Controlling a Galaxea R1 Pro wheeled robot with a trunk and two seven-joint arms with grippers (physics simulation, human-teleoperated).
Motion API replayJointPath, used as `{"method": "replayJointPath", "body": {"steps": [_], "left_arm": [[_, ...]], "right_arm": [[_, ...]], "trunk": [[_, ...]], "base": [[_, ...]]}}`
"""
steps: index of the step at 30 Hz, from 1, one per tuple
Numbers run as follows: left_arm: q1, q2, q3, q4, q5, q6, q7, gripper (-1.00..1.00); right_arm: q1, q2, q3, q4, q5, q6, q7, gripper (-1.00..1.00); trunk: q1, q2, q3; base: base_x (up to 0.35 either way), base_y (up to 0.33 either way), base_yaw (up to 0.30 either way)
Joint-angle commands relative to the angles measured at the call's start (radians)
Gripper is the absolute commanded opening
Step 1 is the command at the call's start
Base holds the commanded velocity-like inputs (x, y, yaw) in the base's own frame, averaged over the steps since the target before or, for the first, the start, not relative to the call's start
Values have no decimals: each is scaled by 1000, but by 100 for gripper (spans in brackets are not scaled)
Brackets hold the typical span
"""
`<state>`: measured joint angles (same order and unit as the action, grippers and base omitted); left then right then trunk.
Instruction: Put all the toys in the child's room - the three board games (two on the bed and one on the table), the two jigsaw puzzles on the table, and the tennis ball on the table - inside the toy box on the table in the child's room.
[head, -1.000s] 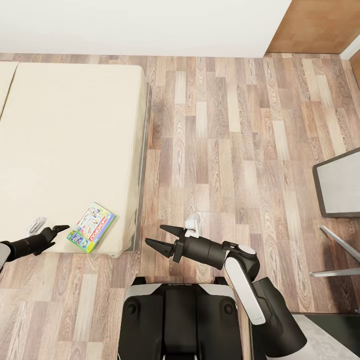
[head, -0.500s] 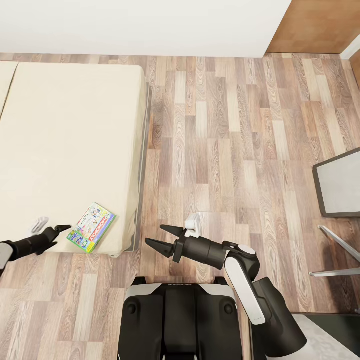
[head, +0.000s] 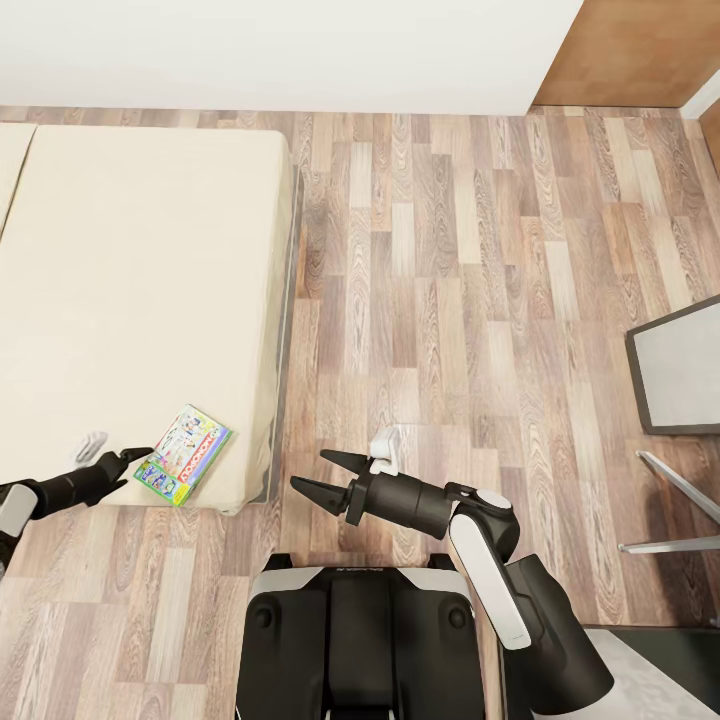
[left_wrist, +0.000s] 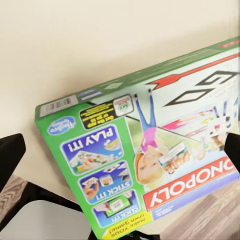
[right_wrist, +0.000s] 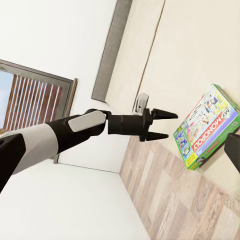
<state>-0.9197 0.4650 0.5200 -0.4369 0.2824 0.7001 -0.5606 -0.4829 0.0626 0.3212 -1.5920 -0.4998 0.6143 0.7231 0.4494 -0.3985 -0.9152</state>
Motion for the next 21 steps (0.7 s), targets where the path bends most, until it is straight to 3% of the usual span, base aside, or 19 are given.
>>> {"method": "replayJointPath", "body": {"steps": [1,21], "left_arm": [[-1,-1,5,0,0,6,-5,100],[-1,-1,3,3,-4,7,-48,100]], "right_arm": [[0,1,-1,0,-6,8,-1,100],[0,0,-1,0,-6,7,-1,100]], "trunk": [[1,-2,-1],[1,-2,-1]], "base": [[0,0,0],[0,0,0]]}}
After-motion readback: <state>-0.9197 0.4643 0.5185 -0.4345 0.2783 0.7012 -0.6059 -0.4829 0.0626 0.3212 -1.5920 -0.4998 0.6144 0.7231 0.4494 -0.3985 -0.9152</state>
